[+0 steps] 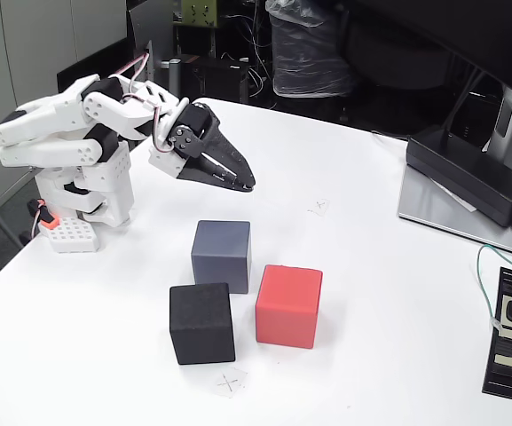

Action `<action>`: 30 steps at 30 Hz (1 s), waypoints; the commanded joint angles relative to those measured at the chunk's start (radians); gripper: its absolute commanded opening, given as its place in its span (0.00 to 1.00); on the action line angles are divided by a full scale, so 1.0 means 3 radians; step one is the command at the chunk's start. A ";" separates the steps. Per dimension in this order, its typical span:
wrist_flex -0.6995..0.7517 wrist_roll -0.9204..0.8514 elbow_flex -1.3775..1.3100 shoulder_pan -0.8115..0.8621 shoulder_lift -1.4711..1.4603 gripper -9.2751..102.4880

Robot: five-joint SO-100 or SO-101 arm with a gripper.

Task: Stack the three blocks in an ordered color.

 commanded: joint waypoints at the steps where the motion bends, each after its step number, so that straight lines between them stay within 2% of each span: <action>1: -0.0046 -0.0020 -0.0041 -0.0020 0.0005 0.09; 12: -0.0056 -0.0905 -0.0051 -0.0026 0.0005 0.09; 20: -0.0041 -0.0951 -0.0205 -0.0026 0.0005 0.09; 30: -0.0036 -0.1002 -0.0353 0.0061 0.0000 0.28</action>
